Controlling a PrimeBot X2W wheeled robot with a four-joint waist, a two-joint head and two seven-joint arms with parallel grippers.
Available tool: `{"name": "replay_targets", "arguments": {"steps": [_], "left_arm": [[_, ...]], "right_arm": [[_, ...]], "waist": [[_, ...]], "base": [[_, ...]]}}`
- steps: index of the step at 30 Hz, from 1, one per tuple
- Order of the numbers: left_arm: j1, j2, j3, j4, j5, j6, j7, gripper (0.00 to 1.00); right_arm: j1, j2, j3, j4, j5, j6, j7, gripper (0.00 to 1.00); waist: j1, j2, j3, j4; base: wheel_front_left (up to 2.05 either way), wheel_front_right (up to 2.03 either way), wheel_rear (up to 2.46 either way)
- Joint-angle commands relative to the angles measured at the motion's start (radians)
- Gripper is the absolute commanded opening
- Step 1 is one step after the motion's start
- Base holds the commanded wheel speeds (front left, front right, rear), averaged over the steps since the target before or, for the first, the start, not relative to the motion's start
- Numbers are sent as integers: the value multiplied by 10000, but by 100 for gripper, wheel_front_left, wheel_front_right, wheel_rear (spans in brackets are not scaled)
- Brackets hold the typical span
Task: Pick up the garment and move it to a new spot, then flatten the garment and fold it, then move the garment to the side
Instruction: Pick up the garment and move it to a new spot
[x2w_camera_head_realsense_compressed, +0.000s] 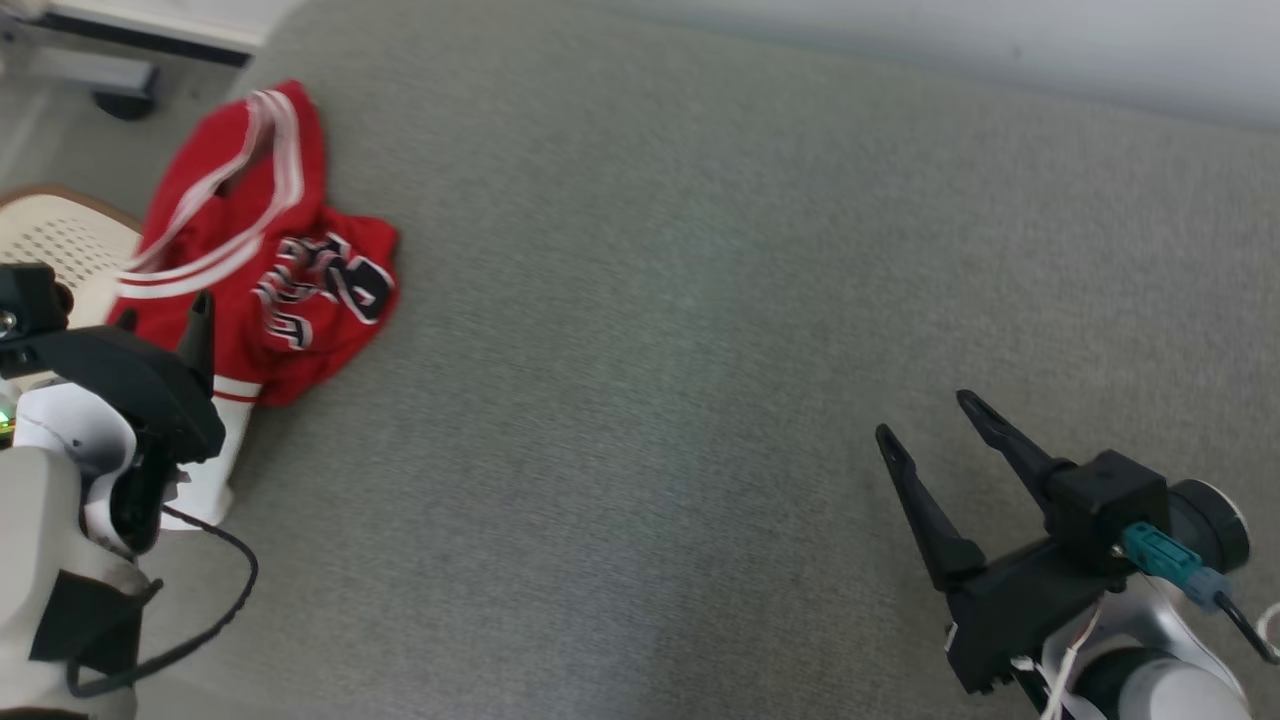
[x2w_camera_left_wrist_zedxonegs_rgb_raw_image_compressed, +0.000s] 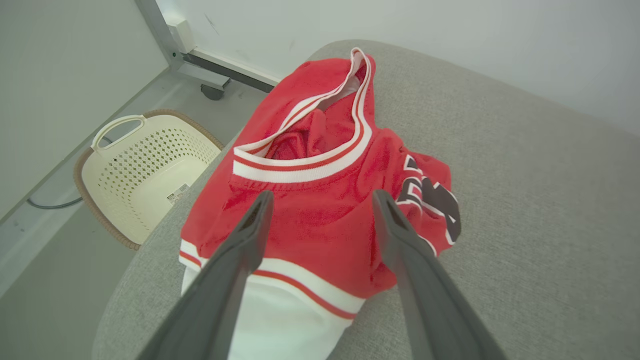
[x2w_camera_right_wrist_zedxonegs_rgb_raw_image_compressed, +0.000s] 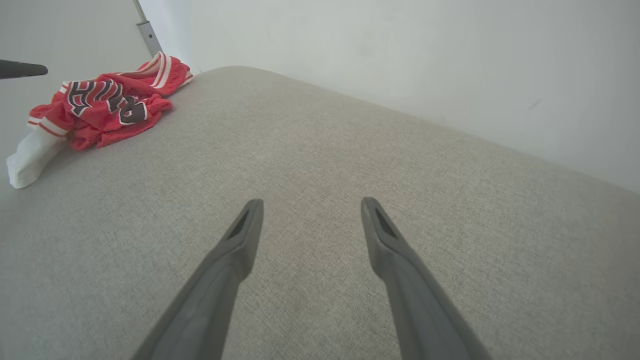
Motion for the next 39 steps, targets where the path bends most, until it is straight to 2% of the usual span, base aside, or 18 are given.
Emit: {"name": "replay_targets", "arguments": {"steps": [1, 6, 12, 13, 14, 15, 18, 24, 31, 36, 39], "left_arm": [[-294, 44, 1, 336, 2, 98, 220, 100], [-865, 212, 40, 1410, 50, 555, 644, 100], [-1149, -63, 122, 2397, -206, 770, 714, 100], [-1142, -129, 92, 2565, -230, 731, 775, 80], [-1173, -180, 91, 2693, -332, 601, 852, 12], [-1205, -290, 120, 2826, -467, 480, 974, 0], [-1380, -80, 112, 2890, -524, 329, 829, 0], [-1708, 695, -281, 2482, -136, 65, 523, 0], [-2015, 1676, -850, 1384, 279, -61, 463, 0], [-2265, 2021, -1341, 124, 441, -117, 615, 0], [-2361, 1926, -1626, -814, 329, -104, 685, 0]], "right_arm": [[205, -120, -62, -227, -38, -25, 110, 100], [404, -300, -210, -940, -31, -25, 382, 100], [267, -204, -124, -1097, -15, -25, 447, 100], [230, -180, -100, -1039, 8, -25, 420, 100], [201, -154, -62, -984, 61, -25, 395, 100], [178, -145, -29, -910, 101, -25, 378, 100], [67, -96, 18, -775, 145, -25, 246, 100], [-181, 210, 148, -80, 285, -25, -235, 100], [-280, 956, 446, 1219, 528, -25, -1156, 100], [-250, 1372, 552, 2143, 698, -25, -1820, 100], [-80, 1542, 575, 2584, 740, -25, -2096, 100]], "waist": [[-3, -3, 1415, -1094], [-3, -3, 1785, -1243], [-3, -3, 1810, -1326], [-3, -3, 1754, -1331], [-3, -3, 1710, -1343], [-3, -3, 1662, -1340], [-3, -3, 1557, -1327], [-3, -3, 958, -1287], [-3, -3, -442, -1305], [-3, -3, -1614, -1500], [-3, -3, -2240, -1777]], "base": [[0, 0, 0], [0, 0, 0], [0, 0, 0], [0, 0, 0], [0, 0, 0], [0, 0, 0], [0, 0, 0], [0, 0, 0], [0, 0, 0], [0, 0, 0], [0, 0, 0]]}}
